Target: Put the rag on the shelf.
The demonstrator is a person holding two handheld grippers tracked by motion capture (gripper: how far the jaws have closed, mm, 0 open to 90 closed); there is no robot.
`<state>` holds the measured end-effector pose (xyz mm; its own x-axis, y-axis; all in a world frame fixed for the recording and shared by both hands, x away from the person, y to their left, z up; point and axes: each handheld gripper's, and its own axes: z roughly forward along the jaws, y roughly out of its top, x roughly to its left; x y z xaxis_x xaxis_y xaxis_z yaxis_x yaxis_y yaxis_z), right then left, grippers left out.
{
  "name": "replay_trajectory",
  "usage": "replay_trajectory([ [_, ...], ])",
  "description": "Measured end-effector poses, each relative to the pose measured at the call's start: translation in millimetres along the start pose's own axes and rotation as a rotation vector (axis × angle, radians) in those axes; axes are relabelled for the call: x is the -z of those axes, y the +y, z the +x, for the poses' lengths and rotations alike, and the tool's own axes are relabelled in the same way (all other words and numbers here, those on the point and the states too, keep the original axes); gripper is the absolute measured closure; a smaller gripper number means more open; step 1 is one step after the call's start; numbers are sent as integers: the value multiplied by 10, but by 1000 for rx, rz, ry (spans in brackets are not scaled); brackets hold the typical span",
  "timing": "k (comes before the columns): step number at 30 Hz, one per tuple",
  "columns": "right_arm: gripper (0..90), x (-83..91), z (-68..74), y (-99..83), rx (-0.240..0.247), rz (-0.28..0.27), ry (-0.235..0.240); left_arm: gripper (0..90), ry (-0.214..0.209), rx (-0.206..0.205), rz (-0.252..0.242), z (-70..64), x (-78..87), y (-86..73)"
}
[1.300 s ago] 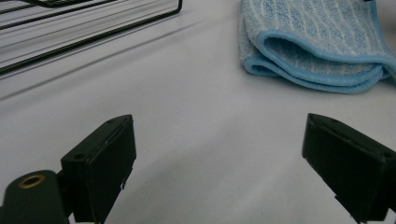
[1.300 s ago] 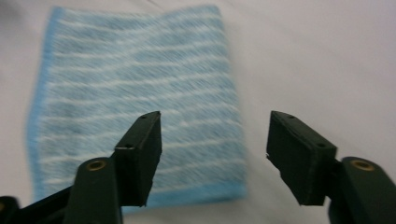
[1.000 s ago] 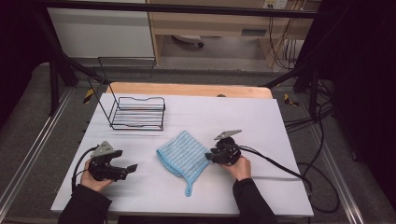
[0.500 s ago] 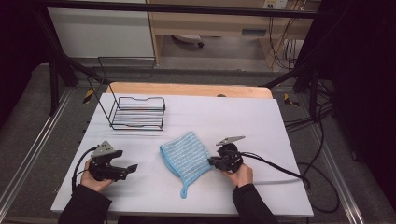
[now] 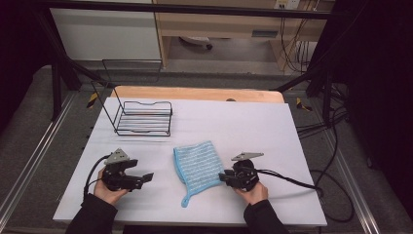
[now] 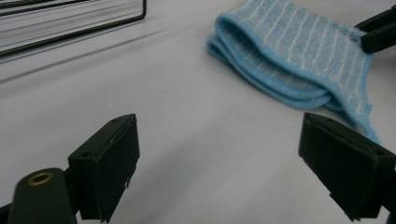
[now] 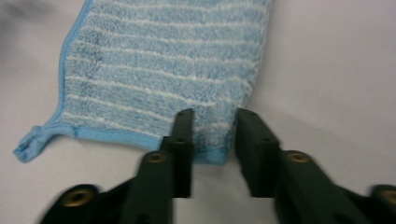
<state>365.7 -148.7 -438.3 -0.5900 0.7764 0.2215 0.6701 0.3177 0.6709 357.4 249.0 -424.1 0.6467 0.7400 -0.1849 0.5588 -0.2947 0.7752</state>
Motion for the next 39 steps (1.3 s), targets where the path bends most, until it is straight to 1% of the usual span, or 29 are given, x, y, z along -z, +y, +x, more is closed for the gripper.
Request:
replay_trajectory([
  [1,514,13,-14,5,32,-12,-3,143,-7,18,-3,-98,-50,51],
  [2,445,26,-21,15,48,-22,-4,150,-7,18,-3,-98,-50,51],
  [3,409,37,-31,25,63,-34,-6,158,-8,25,4,-208,-122,98],
  [4,378,48,-40,35,75,-41,-10,169,-8,25,4,-208,-122,98],
  [5,347,58,-52,45,87,-52,-14,176,-15,26,12,-264,-169,119],
  [6,333,68,-62,54,95,-59,-21,188,-1,22,30,-382,-272,154],
  [7,329,71,-78,59,104,-73,-24,202,-1,22,30,-382,-272,154],
  [8,328,74,-97,62,106,-84,-18,216,-7,25,39,-435,-327,169],
  [9,331,75,-115,63,106,-96,-15,236,-6,50,51,-521,-436,195],
  [10,337,69,-133,65,104,-104,-15,248,-7,62,60,-554,-488,204],
  [12,374,60,-159,67,98,-101,-15,265,-5,81,87,-619,-595,214],
  [14,431,48,-179,66,88,-92,-14,273,10,87,114,-679,-684,212],
  [16,477,33,-203,63,77,-80,-7,294,7,98,118,-722,-746,204],
  [17,477,33,-203,63,77,-80,-7,307,7,98,118,-722,-746,204],
  [19,513,8,-214,59,66,-62,6,317,-3,111,116,-763,-796,198],
  [20,537,-28,-219,54,61,-49,15,340,0,108,120,-786,-820,194],
  [21,537,-28,-219,54,61,-49,15,340,6,104,124,-806,-842,189],
  [22,563,-56,-219,48,59,-36,13,361,20,96,129,-824,-873,176],
  [24,587,-81,-221,40,65,-28,10,379,23,97,122,-821,-871,173],
  [26,616,-104,-218,30,68,-17,16,412,16,120,111,-810,-870,162],
  [28,642,-130,-210,16,66,-7,24,433,19,123,111,-817,-871,163],
  [29,664,-130,-200,9,66,-13,23,454,19,123,111,-817,-871,163],
  [32,728,-136,-193,-3,72,-12,42,509,16,133,107,-835,-886,161],
  [34,761,-140,-178,-11,61,-7,61,542,21,134,102,-851,-900,160],
  [38,811,-141,-162,-21,51,-4,72,637,15,137,91,-871,-950,164],
  [39,822,-141,-161,-21,46,-2,75,661,21,134,87,-879,-963,165],
])
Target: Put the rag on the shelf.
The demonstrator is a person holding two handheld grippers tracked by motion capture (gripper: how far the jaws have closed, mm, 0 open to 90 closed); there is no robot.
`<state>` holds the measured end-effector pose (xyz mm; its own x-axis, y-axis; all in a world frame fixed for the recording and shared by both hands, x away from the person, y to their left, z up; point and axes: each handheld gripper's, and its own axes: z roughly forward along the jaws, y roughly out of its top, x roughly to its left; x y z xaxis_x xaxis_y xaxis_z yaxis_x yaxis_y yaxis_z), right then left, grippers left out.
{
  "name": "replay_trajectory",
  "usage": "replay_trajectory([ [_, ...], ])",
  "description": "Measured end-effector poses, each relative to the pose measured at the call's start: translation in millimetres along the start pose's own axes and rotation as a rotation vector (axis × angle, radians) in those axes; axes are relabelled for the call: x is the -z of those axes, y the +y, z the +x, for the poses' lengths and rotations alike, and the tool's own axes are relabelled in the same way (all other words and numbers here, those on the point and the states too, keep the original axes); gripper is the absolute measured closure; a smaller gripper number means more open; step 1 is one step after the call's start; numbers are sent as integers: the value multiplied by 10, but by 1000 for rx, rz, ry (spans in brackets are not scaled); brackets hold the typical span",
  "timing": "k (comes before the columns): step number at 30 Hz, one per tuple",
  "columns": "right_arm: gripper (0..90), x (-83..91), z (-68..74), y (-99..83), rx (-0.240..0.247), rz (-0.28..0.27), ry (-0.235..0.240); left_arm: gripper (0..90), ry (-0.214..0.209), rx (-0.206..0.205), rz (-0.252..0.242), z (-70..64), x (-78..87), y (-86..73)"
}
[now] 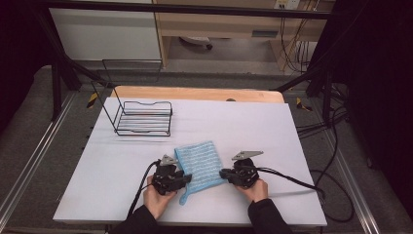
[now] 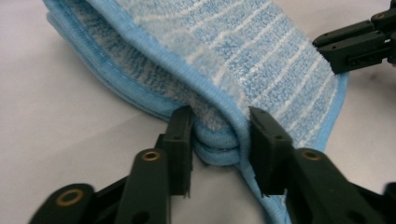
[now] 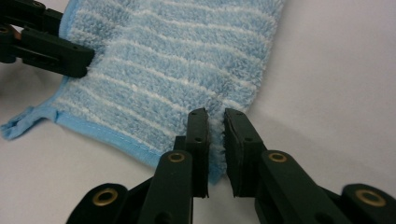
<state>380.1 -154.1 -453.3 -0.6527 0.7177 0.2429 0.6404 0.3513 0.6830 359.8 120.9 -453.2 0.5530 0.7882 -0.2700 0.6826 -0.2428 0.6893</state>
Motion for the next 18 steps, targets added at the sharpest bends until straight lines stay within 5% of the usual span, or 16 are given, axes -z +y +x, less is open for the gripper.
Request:
replay_trajectory([
  [6,862,12,38,5,-20,2,6,755,-8,-7,-1,-7,-25,16],
  [18,867,140,217,-59,-77,-43,59,778,-41,-60,50,89,139,94],
])
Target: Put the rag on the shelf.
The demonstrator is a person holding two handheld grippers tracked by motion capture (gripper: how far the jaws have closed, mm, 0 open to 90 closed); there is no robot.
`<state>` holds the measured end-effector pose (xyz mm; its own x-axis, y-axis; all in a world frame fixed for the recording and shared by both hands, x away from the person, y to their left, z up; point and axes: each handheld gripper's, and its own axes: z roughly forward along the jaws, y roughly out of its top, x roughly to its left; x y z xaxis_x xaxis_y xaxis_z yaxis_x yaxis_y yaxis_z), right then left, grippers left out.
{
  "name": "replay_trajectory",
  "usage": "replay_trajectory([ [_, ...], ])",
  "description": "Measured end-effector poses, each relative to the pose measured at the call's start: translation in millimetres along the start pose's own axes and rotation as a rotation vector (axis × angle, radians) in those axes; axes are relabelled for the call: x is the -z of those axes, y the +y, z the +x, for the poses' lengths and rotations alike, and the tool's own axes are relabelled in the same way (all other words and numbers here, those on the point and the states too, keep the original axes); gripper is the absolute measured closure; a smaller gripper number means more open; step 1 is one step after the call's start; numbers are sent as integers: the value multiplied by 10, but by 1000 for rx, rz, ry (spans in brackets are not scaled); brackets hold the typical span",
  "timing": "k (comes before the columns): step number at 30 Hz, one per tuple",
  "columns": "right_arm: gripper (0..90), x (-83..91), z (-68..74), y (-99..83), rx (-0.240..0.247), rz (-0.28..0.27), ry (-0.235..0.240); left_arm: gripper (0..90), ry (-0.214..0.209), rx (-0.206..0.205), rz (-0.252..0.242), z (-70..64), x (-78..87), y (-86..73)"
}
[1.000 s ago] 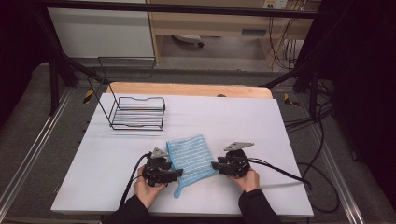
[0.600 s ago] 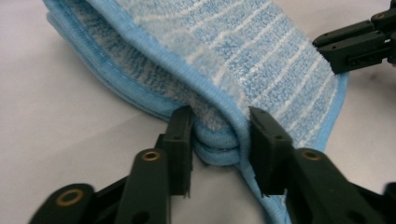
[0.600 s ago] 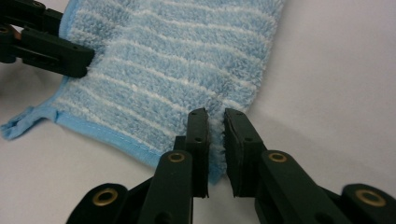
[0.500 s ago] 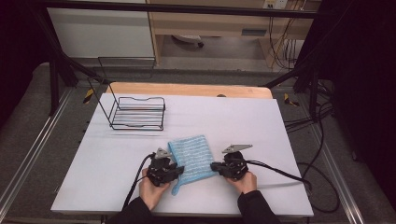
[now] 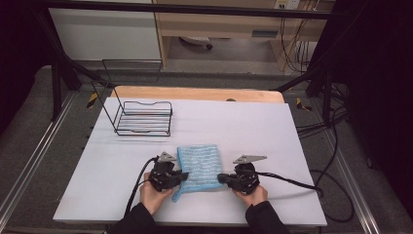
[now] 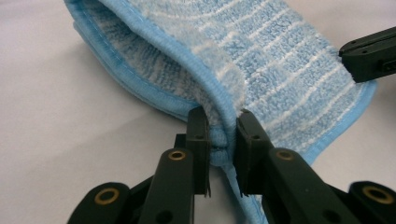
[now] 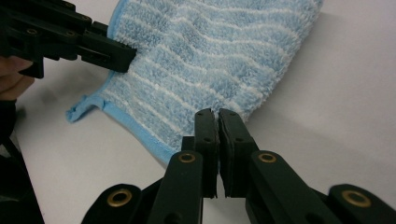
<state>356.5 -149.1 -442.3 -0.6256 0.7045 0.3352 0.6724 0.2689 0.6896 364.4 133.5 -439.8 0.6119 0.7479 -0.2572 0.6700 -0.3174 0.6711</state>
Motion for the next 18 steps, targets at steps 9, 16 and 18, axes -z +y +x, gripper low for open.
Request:
replay_trajectory([
  [9,867,-47,201,-65,-33,-4,37,778,-24,-34,54,80,193,-48],
  [16,865,-121,409,-105,-18,4,65,773,-16,-55,82,161,372,-182],
  [18,861,-167,447,-130,-19,16,72,766,-10,-55,84,196,396,-226],
])
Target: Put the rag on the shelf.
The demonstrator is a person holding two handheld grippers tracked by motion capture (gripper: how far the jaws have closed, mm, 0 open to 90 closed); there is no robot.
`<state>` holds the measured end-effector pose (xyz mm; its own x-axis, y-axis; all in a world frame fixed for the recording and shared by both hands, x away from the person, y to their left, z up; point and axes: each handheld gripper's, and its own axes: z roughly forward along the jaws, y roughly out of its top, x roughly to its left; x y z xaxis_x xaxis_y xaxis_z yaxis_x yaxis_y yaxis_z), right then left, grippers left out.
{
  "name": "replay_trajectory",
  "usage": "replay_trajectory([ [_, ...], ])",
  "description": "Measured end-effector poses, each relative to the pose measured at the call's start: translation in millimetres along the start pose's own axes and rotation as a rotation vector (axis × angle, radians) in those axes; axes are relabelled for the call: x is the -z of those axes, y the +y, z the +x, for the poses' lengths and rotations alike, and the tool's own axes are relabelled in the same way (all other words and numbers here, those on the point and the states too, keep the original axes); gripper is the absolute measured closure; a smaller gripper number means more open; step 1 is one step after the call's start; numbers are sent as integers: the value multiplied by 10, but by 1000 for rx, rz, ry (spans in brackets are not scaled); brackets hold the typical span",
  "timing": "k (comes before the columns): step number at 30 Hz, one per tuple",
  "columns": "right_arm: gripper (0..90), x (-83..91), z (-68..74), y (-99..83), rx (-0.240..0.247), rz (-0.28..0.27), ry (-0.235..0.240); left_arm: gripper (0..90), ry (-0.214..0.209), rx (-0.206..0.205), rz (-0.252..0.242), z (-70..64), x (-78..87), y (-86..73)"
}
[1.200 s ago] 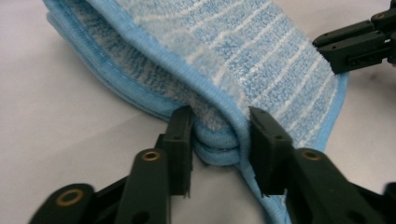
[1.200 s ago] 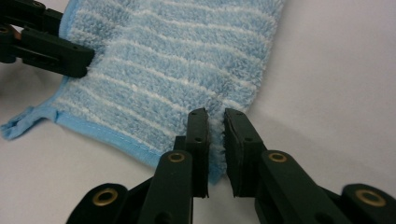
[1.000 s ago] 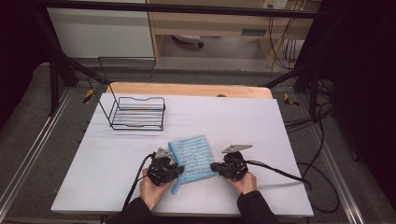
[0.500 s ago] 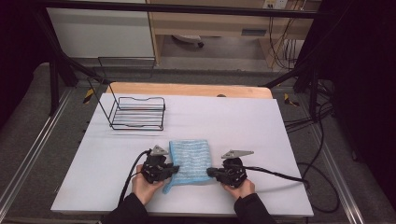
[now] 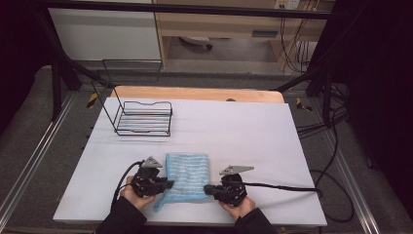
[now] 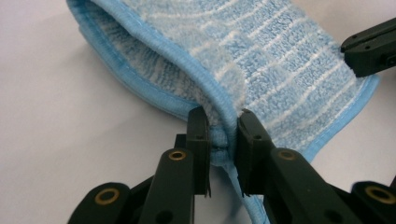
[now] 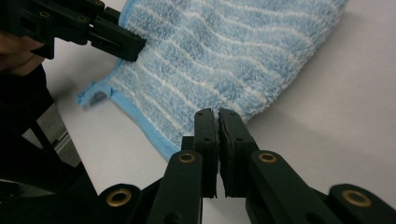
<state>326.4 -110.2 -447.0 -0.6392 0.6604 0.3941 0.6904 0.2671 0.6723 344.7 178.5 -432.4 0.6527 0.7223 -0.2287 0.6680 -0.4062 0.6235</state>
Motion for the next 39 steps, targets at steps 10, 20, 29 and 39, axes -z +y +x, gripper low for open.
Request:
replay_trajectory([
  [10,447,22,-35,15,96,-65,-72,640,3,-7,-54,0,87,-46],
  [20,140,222,-185,150,144,-156,-138,365,33,-21,-127,85,241,-18],
  [29,71,281,-294,240,184,-149,-159,159,74,-39,-153,156,231,145],
  [39,41,251,-311,235,188,-116,-180,105,127,9,-152,423,97,490],
])
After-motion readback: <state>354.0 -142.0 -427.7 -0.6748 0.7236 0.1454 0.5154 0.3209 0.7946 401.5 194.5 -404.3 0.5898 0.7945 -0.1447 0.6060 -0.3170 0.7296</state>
